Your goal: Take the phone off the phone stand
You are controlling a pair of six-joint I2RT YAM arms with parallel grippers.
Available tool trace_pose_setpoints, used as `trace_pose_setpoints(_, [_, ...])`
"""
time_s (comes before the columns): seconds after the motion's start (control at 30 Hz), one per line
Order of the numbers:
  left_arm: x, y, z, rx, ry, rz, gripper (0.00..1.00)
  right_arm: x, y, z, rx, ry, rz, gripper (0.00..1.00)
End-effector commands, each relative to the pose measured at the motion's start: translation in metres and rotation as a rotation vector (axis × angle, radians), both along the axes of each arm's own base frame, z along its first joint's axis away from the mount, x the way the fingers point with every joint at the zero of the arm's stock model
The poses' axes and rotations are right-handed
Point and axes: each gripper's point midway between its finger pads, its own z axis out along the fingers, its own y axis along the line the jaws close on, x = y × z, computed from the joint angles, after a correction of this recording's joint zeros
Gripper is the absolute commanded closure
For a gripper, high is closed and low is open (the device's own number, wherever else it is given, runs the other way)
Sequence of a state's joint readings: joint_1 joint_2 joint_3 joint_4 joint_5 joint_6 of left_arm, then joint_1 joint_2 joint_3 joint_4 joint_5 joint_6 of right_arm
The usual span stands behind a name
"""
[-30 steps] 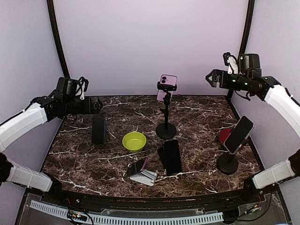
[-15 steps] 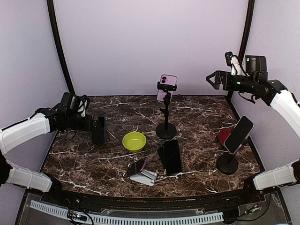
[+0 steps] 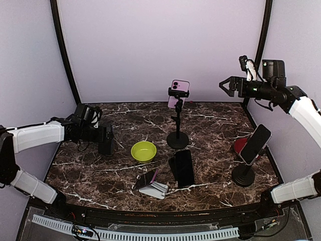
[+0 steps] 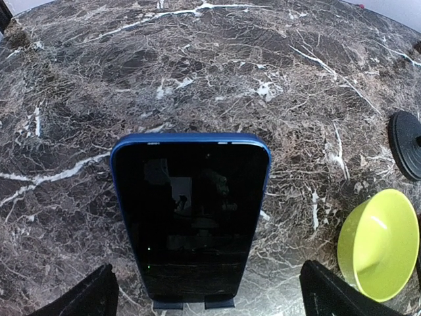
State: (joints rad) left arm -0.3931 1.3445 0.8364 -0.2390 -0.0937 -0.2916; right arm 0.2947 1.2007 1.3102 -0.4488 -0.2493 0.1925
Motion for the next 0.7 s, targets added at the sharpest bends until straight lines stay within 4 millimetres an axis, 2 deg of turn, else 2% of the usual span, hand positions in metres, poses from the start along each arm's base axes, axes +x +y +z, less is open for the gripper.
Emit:
trace_pose_setpoints(0.0, [0.011,-0.006,-0.006,-0.015,-0.014,0.008,0.01,-0.001,0.007,0.007,0.011,-0.037,0.032,0.01])
trace_pose_setpoints(0.3, [0.02,-0.007,-0.021,-0.018,-0.01,0.034,0.02,-0.005,0.006,0.004,0.016,-0.039,0.036,0.01])
trace_pose_setpoints(0.47, [0.025,-0.009,-0.027,-0.018,0.004,0.045,0.09,-0.003,0.007,0.002,0.014,-0.032,0.039,0.01])
trace_pose_setpoints(0.67, [0.027,-0.007,-0.021,-0.023,-0.016,0.058,0.16,-0.002,0.01,0.004,0.026,-0.029,0.05,0.01])
